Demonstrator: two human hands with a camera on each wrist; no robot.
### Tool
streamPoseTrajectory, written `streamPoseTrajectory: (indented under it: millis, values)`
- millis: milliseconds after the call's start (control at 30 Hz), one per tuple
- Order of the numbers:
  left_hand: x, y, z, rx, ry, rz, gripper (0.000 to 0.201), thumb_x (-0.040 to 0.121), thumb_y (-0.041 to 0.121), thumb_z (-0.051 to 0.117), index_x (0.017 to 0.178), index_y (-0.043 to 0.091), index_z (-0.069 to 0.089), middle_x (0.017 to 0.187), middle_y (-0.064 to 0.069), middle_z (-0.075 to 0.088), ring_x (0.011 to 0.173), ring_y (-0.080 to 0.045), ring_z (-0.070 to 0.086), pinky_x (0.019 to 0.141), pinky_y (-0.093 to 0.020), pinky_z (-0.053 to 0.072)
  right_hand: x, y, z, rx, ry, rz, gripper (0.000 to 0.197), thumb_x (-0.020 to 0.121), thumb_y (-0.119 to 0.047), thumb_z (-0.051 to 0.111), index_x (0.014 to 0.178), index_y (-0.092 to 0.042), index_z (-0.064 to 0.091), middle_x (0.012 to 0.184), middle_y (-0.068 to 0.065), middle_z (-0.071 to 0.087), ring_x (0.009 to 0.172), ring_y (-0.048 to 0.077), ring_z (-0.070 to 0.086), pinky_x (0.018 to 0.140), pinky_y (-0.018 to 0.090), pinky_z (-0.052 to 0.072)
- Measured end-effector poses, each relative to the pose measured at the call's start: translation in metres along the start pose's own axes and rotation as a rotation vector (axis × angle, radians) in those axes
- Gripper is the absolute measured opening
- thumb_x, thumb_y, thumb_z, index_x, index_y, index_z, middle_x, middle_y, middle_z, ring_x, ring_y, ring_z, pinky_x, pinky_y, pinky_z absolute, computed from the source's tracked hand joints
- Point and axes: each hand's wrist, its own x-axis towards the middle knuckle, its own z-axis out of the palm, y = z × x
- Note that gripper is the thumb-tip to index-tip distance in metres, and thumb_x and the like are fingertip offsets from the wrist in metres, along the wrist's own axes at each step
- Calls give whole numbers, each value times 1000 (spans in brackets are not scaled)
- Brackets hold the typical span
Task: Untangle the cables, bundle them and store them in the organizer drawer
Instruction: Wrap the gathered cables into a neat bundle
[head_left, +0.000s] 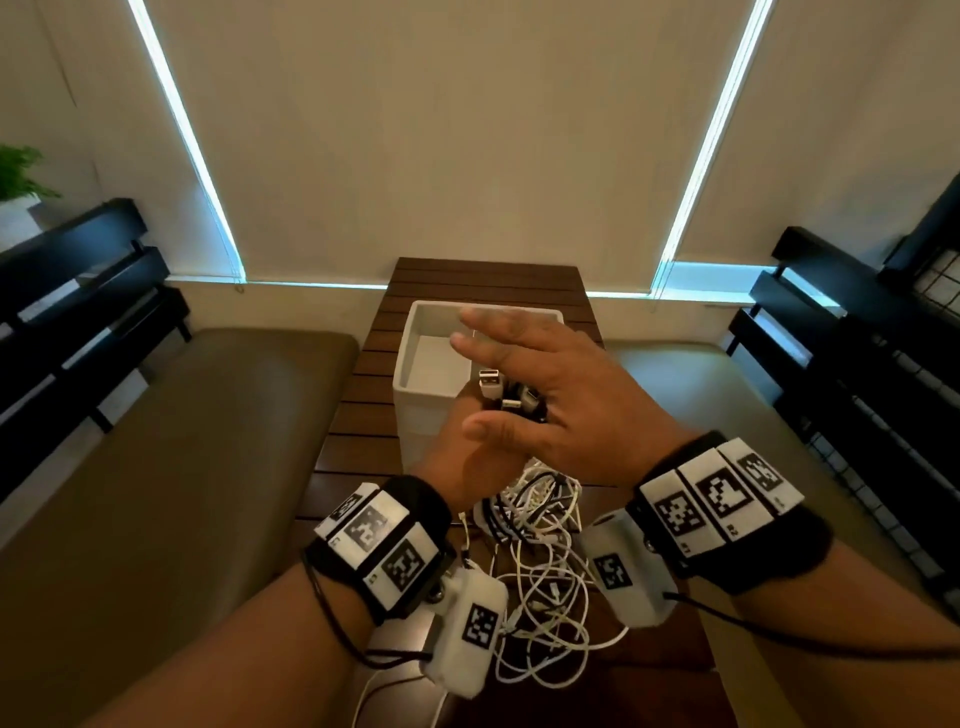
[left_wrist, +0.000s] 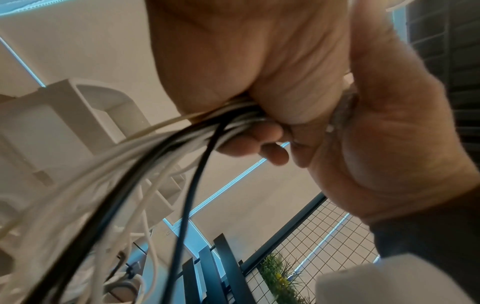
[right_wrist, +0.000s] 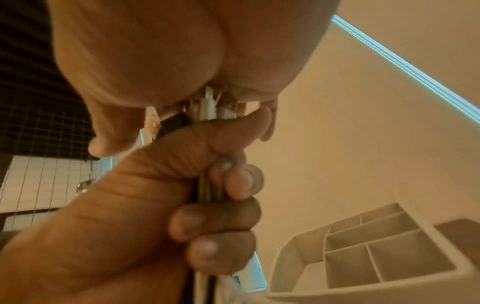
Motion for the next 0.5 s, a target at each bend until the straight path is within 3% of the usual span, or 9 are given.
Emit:
streamPoseTrajectory:
  millis: [67,100,133,200,233,300,400,467,500]
  values:
    - [-3,-5,2,-30,29,26,41,85,-7,61,125,-13,53,114,-22,62,101,-31,56,59,-2,42,0,-1,-2,-47,-43,2,73,81,-68,43,145,-33,37,154,-14,30,143,5,21,112,17,11]
    - [-5,-5,4,-14,20,32,41,85,-7,61,125,-13,53,115,-26,62,102,-33,59,61,-3,43,-1,-1,-3,-34,-68,-5,75,80,-68,46,146,-34,35,154,-16,30,142,3,22,112,19,14]
    - [-6,-2,4,-13,11,31,36,87,-5,61,122,-5,57,114,-22,65,101,-28,63,63,-5,45,-2,-1,-5,24,-94,-8,78,79,-68,51,146,-35,33,154,-17,28,141,0,23,113,22,18]
    - [-5,-2,3,-34,-34,67,20,92,4,58,100,22,62,92,8,70,83,1,65,65,-11,48,-6,-1,-10,292,-109,35,92,71,-65,64,148,-40,22,156,-20,23,141,-1,24,115,32,25]
    - [-4,-5,1,-42,-51,75,22,94,7,57,87,28,62,76,15,68,72,5,63,62,-12,47,-8,0,-12,464,-69,69,99,67,-64,69,149,-43,16,156,-21,21,141,0,25,114,37,29]
    - [-1,-10,-2,-52,-43,53,22,94,13,59,77,26,62,63,13,64,59,3,60,60,-14,45,-14,4,-16,669,41,127,105,64,-56,76,148,-46,14,155,-23,22,140,2,29,110,41,36]
    - [-2,-16,-2,-5,-48,84,21,93,16,61,75,27,60,66,11,62,62,-3,60,64,-22,51,-21,8,-14,527,-7,143,104,71,-43,79,150,-41,12,156,-23,20,141,-4,24,110,26,31]
    - [-4,-17,-1,-7,-52,114,20,91,12,62,84,30,60,82,7,66,77,-3,64,75,-26,55,-24,6,-7,370,-91,128,102,73,-45,76,150,-42,9,157,-26,12,141,-10,13,110,18,20]
    - [-3,-19,0,-13,-43,142,19,91,11,63,89,30,61,87,8,66,84,0,65,78,-22,55,-23,4,-3,292,-116,108,99,75,-49,73,150,-42,8,157,-28,7,142,-11,9,110,18,16]
